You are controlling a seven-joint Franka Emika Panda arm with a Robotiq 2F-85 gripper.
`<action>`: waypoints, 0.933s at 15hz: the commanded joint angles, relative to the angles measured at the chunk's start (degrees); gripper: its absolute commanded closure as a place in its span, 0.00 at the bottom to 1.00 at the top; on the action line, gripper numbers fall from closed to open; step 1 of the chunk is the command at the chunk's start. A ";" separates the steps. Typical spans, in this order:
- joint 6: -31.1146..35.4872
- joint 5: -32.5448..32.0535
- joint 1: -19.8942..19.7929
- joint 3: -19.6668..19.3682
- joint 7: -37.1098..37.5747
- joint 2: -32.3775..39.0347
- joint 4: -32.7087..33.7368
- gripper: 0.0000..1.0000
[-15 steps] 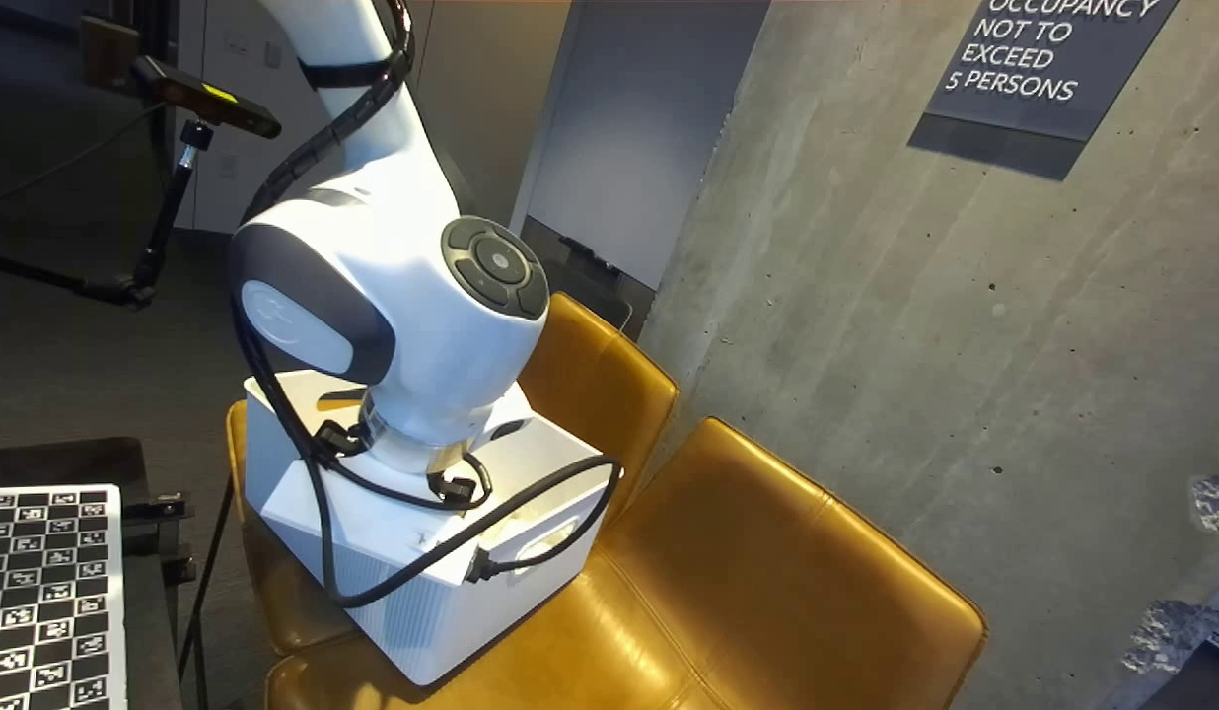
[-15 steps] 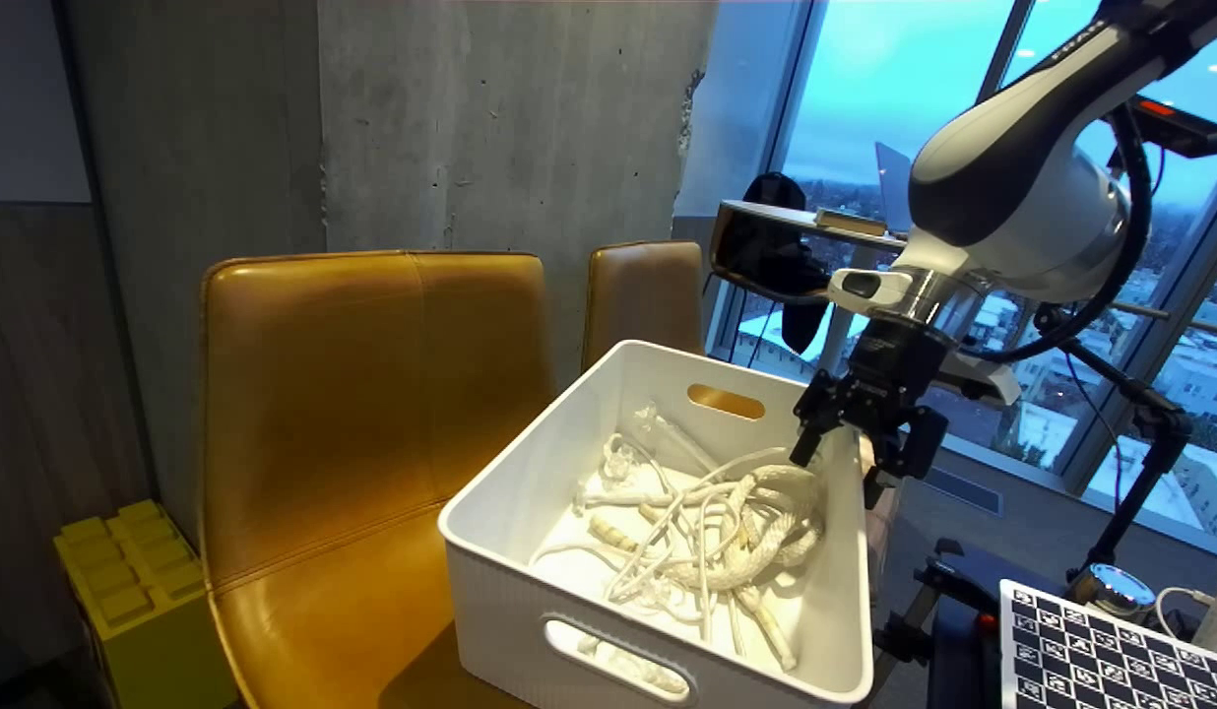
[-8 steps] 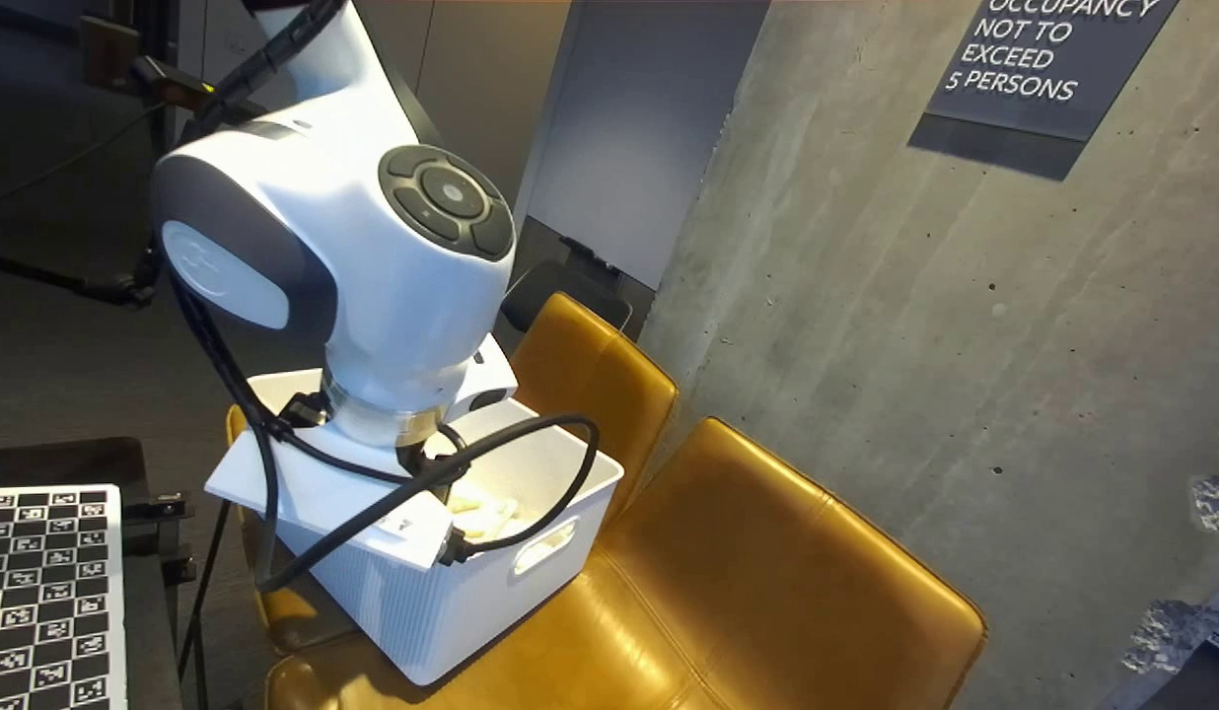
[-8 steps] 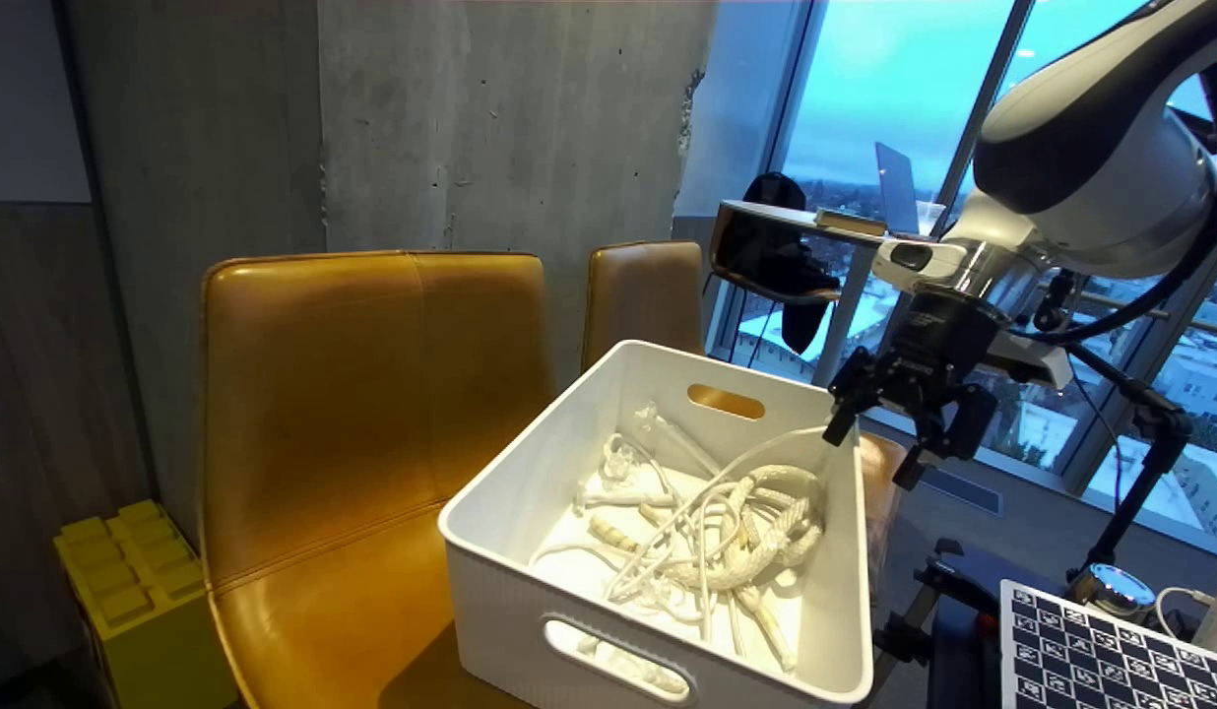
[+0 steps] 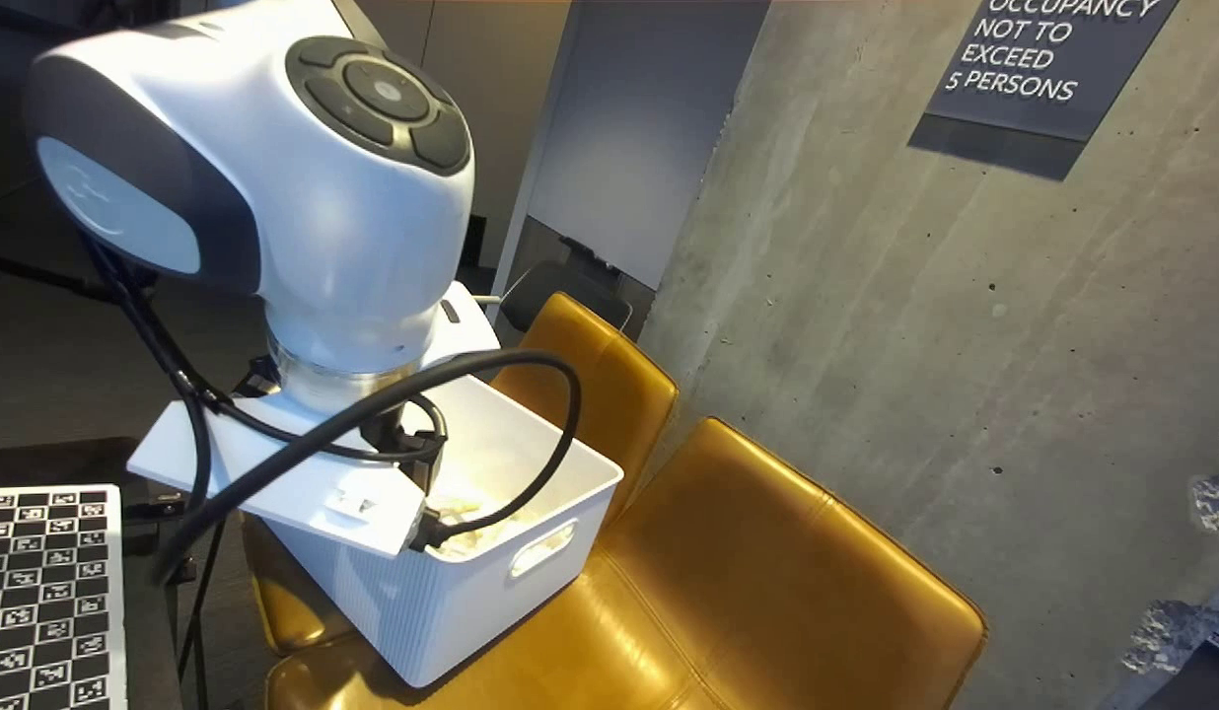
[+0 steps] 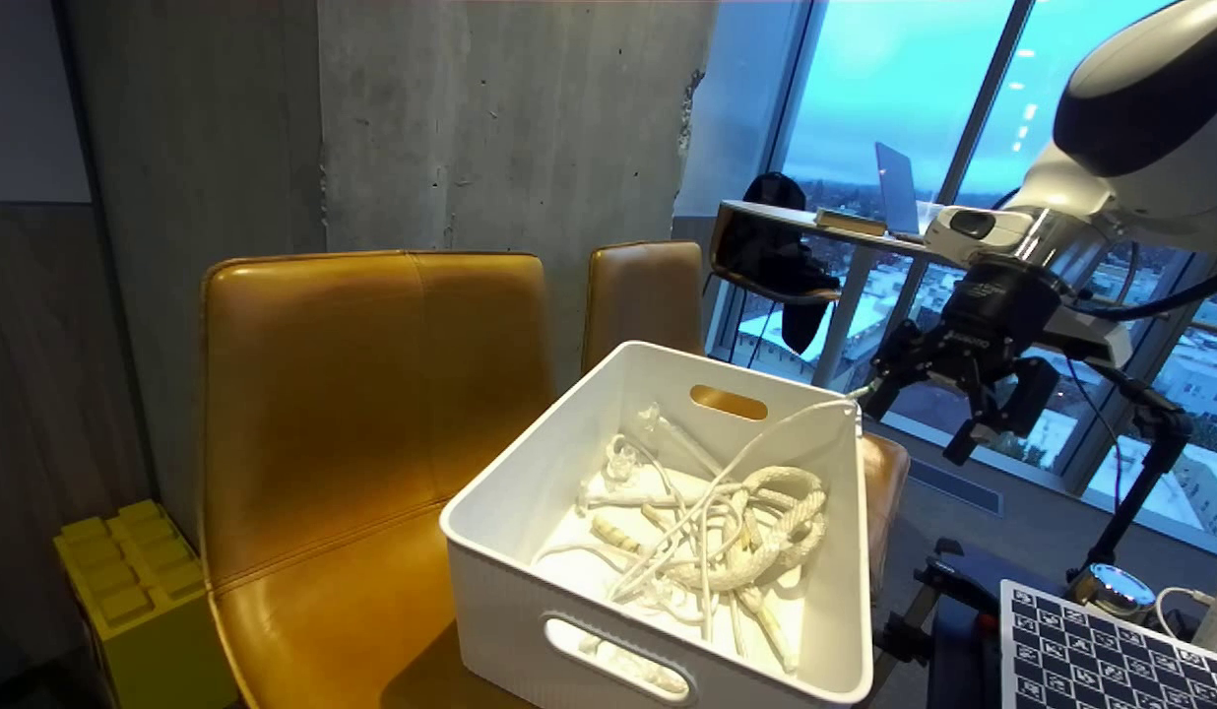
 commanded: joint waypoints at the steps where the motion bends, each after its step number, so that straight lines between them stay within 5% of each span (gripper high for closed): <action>1: -3.49 -4.12 -0.40 -2.46 1.79 -4.91 -1.81 0.00; 14: -12.28 -13.70 -0.52 -6.64 7.73 -15.61 1.18 0.00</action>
